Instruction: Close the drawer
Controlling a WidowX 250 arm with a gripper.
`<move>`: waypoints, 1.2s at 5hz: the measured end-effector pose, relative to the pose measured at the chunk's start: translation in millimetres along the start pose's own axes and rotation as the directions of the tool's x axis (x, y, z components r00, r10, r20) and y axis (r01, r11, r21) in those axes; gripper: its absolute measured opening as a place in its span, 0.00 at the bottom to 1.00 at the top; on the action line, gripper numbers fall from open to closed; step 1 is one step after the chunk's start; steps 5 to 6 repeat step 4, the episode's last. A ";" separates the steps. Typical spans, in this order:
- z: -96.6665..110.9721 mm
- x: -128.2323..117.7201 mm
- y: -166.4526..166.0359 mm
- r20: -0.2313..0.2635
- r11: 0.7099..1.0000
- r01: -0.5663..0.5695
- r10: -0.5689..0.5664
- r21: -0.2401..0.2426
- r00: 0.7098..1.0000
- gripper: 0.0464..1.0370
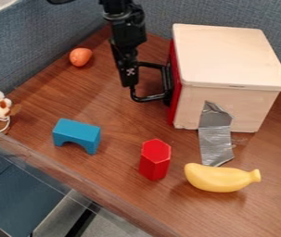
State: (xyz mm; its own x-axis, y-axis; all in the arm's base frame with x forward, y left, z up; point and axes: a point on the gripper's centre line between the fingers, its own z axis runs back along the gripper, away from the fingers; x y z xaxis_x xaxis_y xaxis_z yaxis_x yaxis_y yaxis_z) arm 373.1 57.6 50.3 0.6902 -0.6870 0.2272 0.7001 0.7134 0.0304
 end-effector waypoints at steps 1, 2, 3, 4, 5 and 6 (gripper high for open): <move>24.1 -25.7 14.0 -0.079 0.996 -0.066 0.070 0.057 0.994 0.96; 53.2 -37.7 22.2 -0.184 0.984 -0.154 0.169 0.095 0.968 0.96; 83.1 -39.9 19.5 -0.233 0.946 -0.305 0.324 0.113 0.917 0.96; 90.7 -33.0 13.0 -0.223 0.935 -0.348 0.353 0.064 0.908 0.96; 90.7 -33.0 13.0 -0.223 0.935 -0.348 0.353 0.064 0.908 0.96; 90.7 -33.0 13.0 -0.223 0.935 -0.348 0.353 0.064 0.908 0.96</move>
